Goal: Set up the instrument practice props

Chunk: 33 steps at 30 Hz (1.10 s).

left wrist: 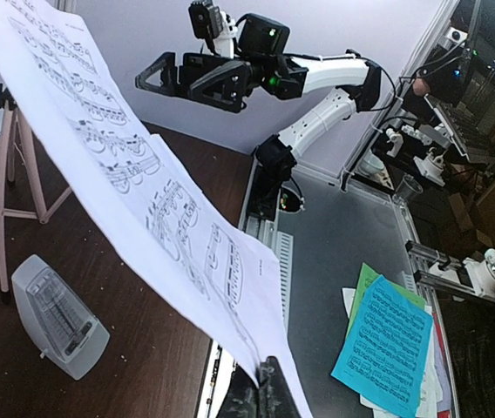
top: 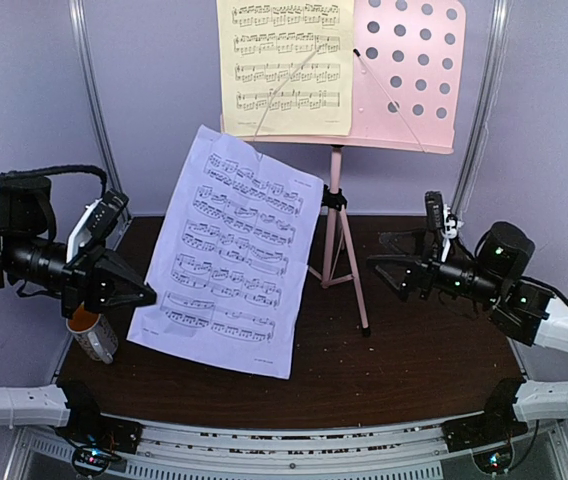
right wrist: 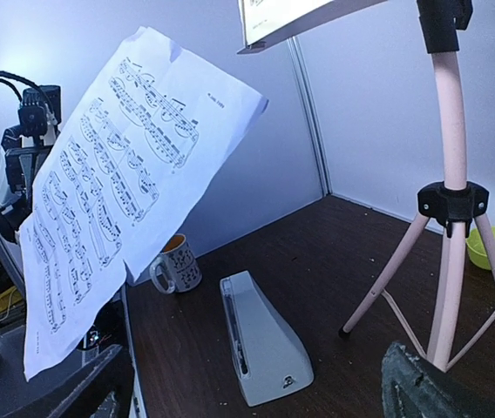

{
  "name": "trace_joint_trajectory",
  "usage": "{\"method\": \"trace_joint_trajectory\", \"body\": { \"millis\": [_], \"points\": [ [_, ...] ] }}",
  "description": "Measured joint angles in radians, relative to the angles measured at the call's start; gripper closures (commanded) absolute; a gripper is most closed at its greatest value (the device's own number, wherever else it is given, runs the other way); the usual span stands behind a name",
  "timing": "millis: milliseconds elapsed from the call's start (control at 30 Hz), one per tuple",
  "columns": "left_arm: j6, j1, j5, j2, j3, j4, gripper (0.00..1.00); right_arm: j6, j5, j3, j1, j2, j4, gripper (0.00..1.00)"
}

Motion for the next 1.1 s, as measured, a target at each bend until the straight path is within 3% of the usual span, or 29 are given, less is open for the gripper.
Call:
{"method": "trace_joint_trajectory", "body": {
  "millis": [367, 700, 1100],
  "points": [
    [0.085, -0.148, -0.116, 0.206, 0.067, -0.115, 1.00, -0.305, 0.000, 0.206, 0.027, -0.102, -0.298, 0.00],
    [0.186, -0.334, -0.314, 0.484, 0.283, -0.300, 1.00, -0.415, 0.028, 0.345, 0.203, -0.097, -0.526, 0.06],
    [0.304, -0.481, -0.608, 0.771, 0.526, -0.502, 1.00, -0.554, 0.319, 0.482, 0.486, 0.058, -0.773, 0.18]
  ]
}}
